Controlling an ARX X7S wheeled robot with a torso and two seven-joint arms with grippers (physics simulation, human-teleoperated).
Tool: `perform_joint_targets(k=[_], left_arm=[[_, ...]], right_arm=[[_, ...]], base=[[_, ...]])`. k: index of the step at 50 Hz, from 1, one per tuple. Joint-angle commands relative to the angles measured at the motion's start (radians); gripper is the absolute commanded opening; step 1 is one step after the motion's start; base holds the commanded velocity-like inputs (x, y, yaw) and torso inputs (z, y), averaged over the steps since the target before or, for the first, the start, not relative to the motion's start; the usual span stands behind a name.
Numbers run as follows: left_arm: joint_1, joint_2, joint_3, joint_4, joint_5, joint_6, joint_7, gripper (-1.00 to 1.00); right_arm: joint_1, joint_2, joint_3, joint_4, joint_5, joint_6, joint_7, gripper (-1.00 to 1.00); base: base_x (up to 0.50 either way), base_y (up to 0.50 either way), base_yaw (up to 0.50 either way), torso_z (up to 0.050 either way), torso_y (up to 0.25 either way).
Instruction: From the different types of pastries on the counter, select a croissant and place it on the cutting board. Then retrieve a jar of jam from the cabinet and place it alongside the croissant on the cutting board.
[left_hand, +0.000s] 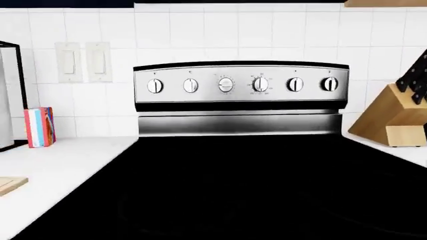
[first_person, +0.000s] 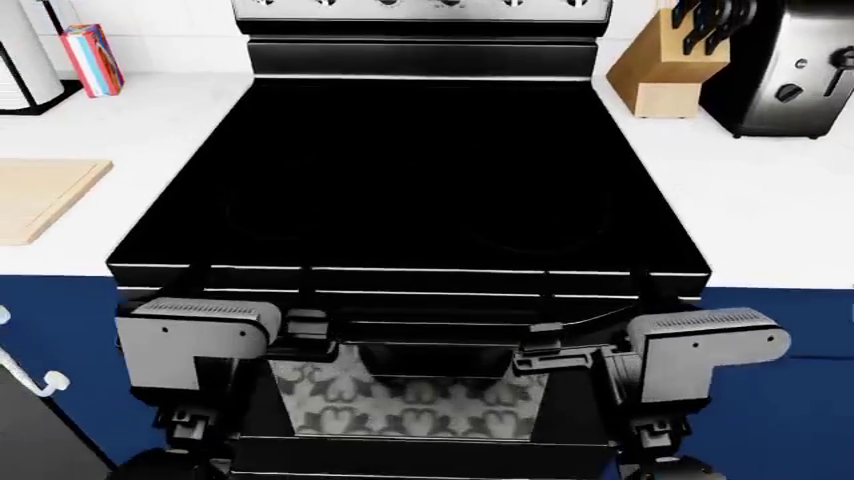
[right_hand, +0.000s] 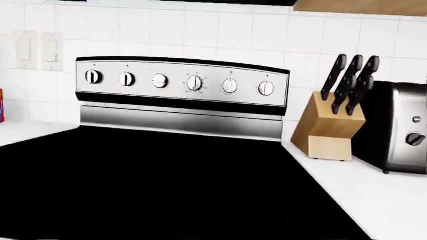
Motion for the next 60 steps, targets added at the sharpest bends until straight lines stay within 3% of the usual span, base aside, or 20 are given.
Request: perform_joint_targets(k=[1,11,26,60], left_arm=[[-0.053,-0.032,-0.059,0.127,-0.057,-0.113,-0.005,1.00],[-0.085,-0.050,-0.095,0.185,-0.096,-0.175,-0.014,1.00],[-0.098,-0.051,-0.131,0.204,-0.135,-0.202,-0.030,1.00],[-0.153,-0.030,-0.284,0.229,-0.333,-0.366,-0.054,1.00]], right_arm=[[0.050,0.036,0.028,-0.177,0.068,0.119,-0.024,1.00],[0.099,0.061,0.022,-0.240,0.079,0.196,-0.019,1.00],[0.137,0.088,-0.004,-0.281,0.084,0.248,-0.018,1.00],[0.144,0.102,-0.078,-0.236,0.061,0.136,-0.017,1.00]], base=[[0.00,0.00,0.50,0.050,0.000],[0.00,0.00,0.50,0.050,0.000],[-0.05,0.50,0.00,0.046,0.000],[-0.06,0.50,0.00,0.001,0.000]])
